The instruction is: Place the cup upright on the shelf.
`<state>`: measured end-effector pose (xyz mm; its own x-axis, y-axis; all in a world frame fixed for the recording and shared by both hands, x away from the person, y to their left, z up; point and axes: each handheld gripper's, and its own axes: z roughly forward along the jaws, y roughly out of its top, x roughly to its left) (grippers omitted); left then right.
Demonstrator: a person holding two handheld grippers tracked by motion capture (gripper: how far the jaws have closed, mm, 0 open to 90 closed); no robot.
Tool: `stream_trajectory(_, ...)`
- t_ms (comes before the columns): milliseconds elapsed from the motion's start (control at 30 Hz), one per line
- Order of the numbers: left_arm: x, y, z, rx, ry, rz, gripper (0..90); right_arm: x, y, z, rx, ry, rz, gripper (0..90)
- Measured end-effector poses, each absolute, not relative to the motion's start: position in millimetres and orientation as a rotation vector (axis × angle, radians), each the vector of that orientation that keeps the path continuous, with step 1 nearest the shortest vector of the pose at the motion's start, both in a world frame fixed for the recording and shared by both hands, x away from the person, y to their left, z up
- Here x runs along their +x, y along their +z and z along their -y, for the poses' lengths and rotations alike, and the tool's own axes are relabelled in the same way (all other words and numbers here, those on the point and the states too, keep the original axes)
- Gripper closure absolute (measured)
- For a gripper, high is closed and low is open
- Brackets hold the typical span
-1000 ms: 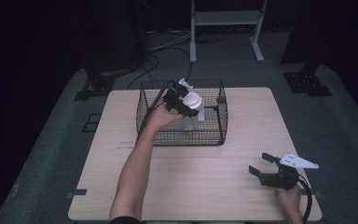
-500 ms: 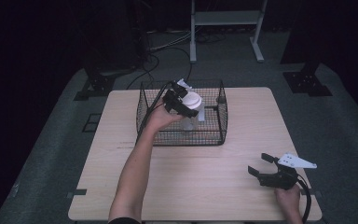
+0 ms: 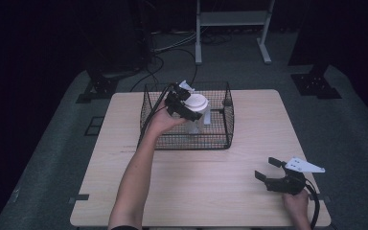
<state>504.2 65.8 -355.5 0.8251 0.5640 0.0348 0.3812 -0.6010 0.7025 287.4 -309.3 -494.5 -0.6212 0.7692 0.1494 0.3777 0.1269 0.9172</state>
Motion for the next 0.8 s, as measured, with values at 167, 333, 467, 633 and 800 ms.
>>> stream_trajectory(167, 501.6, -355.2, -70.2, 2.282, 0.329, -0.691, 0.0, 287.5, -494.5, 309.1, 1.111, 1.490, -2.053, 12.8)
stream_trajectory(333, 499.0, -356.4, -75.8, 2.275, 0.325, -0.692, 0.0, 287.5, -494.5, 309.0, 1.110, 1.487, -2.055, 12.8)
stream_trajectory(467, 496.4, -356.2, -78.8, 2.272, 0.323, -0.690, 0.0, 287.6, -494.5, 308.9, 1.108, 1.486, -2.055, 12.8)
stream_trajectory(633, 489.8, -355.7, -81.4, 2.274, 0.325, -0.673, 0.0, 287.6, -494.6, 308.7, 1.109, 1.483, -2.057, 12.8)
stream_trajectory(800, 483.6, -352.9, -86.1, 2.270, 0.333, -0.662, 0.0, 287.5, -494.6, 308.6, 1.109, 1.481, -2.057, 12.8)
